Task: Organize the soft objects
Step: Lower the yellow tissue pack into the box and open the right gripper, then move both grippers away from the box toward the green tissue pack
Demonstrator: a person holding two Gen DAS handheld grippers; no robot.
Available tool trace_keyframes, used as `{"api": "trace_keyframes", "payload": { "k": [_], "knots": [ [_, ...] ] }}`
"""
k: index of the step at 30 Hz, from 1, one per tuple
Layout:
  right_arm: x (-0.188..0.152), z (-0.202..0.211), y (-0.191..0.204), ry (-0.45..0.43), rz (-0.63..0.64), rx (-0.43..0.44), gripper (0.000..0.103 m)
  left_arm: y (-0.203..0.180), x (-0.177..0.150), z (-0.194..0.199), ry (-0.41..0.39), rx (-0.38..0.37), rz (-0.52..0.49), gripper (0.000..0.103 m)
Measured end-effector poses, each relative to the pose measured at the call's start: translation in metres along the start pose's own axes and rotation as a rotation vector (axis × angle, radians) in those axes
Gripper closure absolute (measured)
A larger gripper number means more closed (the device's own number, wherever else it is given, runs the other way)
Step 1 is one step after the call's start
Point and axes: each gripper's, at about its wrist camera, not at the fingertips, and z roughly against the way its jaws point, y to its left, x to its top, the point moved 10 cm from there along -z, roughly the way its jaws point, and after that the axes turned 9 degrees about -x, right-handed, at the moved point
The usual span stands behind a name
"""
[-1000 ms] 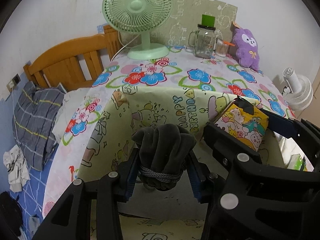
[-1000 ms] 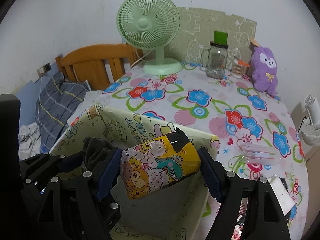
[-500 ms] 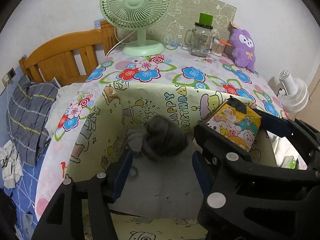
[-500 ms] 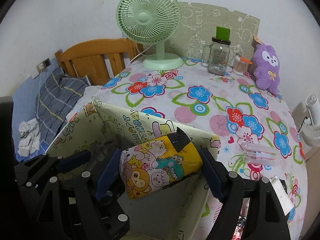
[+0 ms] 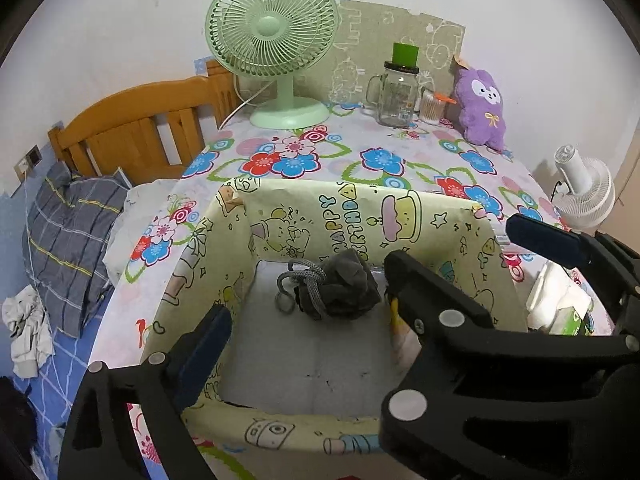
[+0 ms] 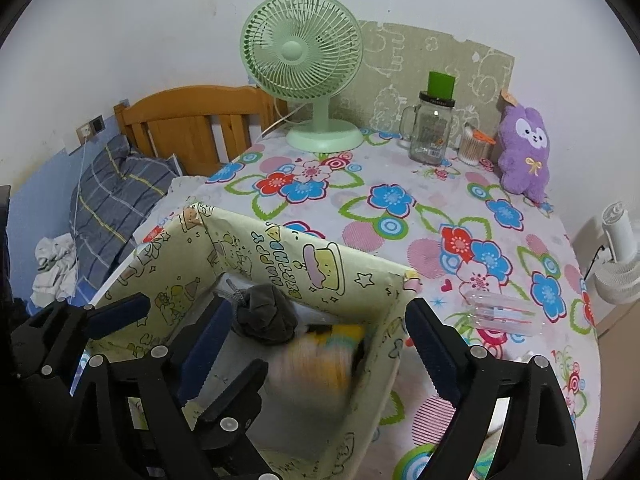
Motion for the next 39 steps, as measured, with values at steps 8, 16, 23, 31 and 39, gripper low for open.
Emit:
{"api": "trace_keyframes", "payload": {
  "k": [8, 16, 23, 31, 39],
  "knots": [
    [0.001, 0.019, -0.012, -0.029, -0.009, -0.022, 0.012, -0.012, 0.003, 0.014, -0.031, 0.007, -0.022, 0.007],
    [0.003, 0.04, -0.027, -0.067, -0.025, -0.041, 0.012, -0.028, 0.008, 0.029, -0.072, -0.002, -0.044, 0.005],
    [0.005, 0.061, -0.043, -0.104, -0.044, -0.071, 0.012, -0.046, 0.013, 0.041, -0.105, -0.01, -0.071, 0.005],
    [0.007, 0.083, -0.061, -0.145, -0.068, -0.087, 0.012, -0.069, 0.018, 0.057, -0.146, -0.021, -0.1, 0.005],
    [0.004, 0.102, -0.076, -0.179, -0.088, -0.102, 0.012, -0.086, 0.02, 0.068, -0.183, -0.023, -0.117, 0.005]
  ]
}}
